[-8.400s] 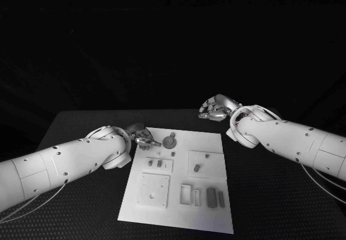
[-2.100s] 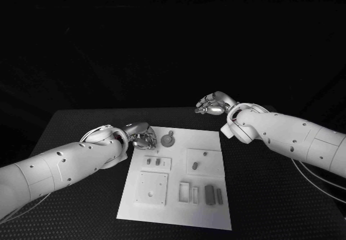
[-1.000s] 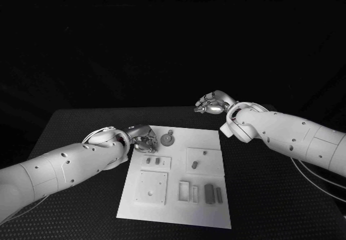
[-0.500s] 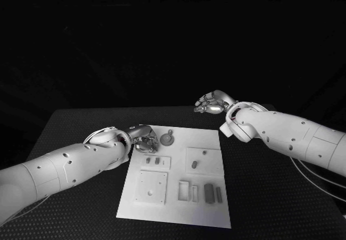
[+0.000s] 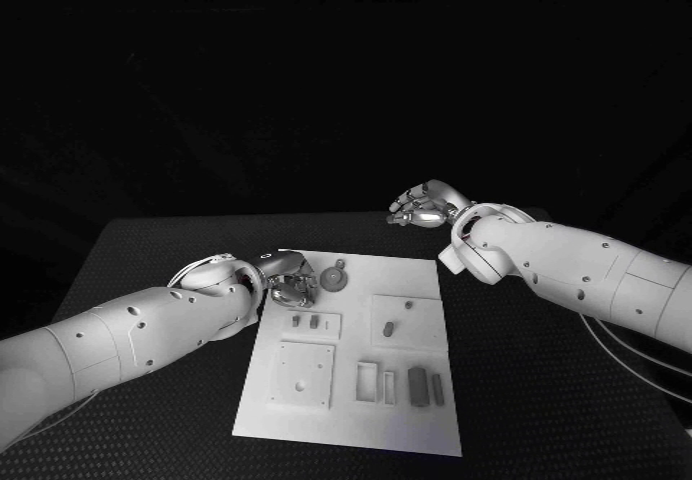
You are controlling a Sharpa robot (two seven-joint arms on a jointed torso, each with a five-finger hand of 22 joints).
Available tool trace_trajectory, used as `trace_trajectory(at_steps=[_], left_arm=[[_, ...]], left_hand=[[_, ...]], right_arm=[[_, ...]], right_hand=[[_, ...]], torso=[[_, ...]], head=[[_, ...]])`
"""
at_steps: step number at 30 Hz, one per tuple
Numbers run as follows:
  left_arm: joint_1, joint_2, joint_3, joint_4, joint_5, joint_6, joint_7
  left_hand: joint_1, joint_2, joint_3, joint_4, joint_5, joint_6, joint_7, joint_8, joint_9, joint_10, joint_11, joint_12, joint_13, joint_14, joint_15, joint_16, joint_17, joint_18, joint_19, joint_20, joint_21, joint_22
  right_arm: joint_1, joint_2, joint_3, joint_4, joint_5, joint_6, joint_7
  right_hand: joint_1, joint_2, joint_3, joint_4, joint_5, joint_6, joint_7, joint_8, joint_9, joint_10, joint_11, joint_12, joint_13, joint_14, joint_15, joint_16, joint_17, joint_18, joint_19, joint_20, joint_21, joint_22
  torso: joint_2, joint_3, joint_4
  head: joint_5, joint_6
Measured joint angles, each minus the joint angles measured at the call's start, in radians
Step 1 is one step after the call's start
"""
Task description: Assemble the parts on the task board
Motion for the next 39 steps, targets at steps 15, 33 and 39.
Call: trace_trajectory(at_steps=[15, 33, 39], left_arm=[[0.007, 0.021, -0.019, -0.017, -0.015, 0.007, -0.008], [0.004, 0.026, -0.026, -0.026, -0.01, 0.003, -0.008], [0.001, 0.025, -0.029, -0.026, 0.006, 0.002, -0.012]], left_hand=[[0.0, 0.0, 0.003, -0.003, 0.0, -0.003, 0.001, -0.001, -0.001, 0.011, -0.003, 0.006, 0.005, 0.0, -0.007, 0.004, 0.0, -0.007, 0.0, 0.0, 0.004, 0.0], [0.002, 0.002, 0.003, -0.003, 0.0, -0.003, 0.004, -0.003, -0.005, 0.033, -0.014, 0.005, 0.011, 0.004, -0.01, 0.019, 0.005, 0.007, 0.013, -0.006, 0.016, 0.0], [0.011, 0.01, 0.003, -0.003, 0.006, -0.046, 0.021, -0.024, -0.014, 0.038, -0.019, 0.014, 0.016, 0.0, -0.022, 0.019, 0.003, 0.022, 0.013, -0.006, 0.016, 0.0]], right_arm=[[0.0, 0.002, 0.0, -0.001, 0.0, 0.001, 0.0], [0.0, 0.003, 0.0, -0.001, 0.0, 0.002, 0.0], [0.0, 0.003, 0.0, -0.002, 0.0, 0.002, 0.0]], right_hand=[[0.0, 0.0, 0.0, 0.0, 0.0, 0.0, 0.0, 0.0, -0.001, 0.0, 0.0, 0.0, -0.001, 0.0, 0.0, 0.0, -0.001, 0.0, 0.0, 0.0, 0.0, 0.001], [0.0, 0.0, -0.003, 0.003, 0.0, 0.0, 0.0, 0.0, -0.002, 0.0, 0.0, -0.004, -0.002, 0.0, 0.0, 0.0, -0.002, 0.0, 0.0, 0.0, 0.0, 0.002], [0.0, 0.0, -0.003, 0.003, 0.0, 0.0, 0.0, 0.0, -0.003, 0.0, 0.0, -0.004, -0.002, 0.0, 0.0, -0.004, -0.002, 0.0, 0.0, 0.0, -0.004, 0.001]], torso=[[0.0, -0.0011, -0.0012], [0.0, -0.0006, -0.0003], [0.0, -0.0007, 0.0]], head=[[-0.003, -0.004], [-0.006, -0.006], [-0.007, -0.006]])
